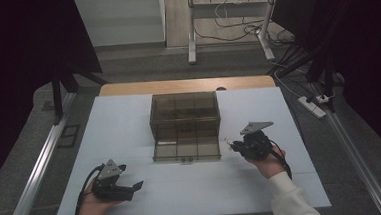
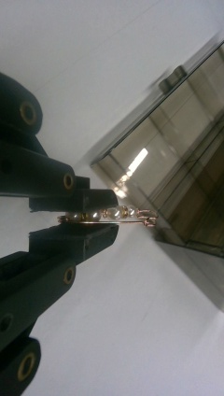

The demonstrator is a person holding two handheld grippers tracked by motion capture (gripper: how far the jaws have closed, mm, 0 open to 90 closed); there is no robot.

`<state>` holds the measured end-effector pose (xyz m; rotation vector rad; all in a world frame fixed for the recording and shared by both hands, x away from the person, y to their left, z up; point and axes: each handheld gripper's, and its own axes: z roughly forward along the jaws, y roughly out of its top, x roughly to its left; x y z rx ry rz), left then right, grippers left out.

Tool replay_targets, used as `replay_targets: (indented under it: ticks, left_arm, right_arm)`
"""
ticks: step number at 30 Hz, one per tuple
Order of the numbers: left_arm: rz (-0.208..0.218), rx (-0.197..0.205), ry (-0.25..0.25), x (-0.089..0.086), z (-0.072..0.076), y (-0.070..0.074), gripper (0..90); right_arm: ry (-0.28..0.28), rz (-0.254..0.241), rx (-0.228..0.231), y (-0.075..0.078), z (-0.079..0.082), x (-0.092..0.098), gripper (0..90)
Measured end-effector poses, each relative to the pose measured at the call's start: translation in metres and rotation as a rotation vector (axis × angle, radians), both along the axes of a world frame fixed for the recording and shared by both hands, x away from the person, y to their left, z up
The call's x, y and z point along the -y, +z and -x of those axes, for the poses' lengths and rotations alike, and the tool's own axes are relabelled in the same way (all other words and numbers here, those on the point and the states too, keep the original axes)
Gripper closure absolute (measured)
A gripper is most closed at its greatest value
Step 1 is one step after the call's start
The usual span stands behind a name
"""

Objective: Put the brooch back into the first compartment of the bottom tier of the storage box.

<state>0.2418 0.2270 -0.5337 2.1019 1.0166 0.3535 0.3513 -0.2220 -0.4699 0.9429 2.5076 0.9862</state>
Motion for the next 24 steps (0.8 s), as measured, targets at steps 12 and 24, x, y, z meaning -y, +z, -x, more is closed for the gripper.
replay_targets:
  ticks: [12,24]
  left_arm:
    - [-0.002,0.002,0.000,0.000,-0.001,-0.001,10.9]
    - [-0.008,0.000,-0.001,0.002,-0.001,-0.002,10.9]
  right_arm:
    - [0.025,-0.053,0.046,0.008,0.004,-0.007,81.7]
    - [0.085,-0.081,0.060,0.013,0.005,-0.032,81.7]
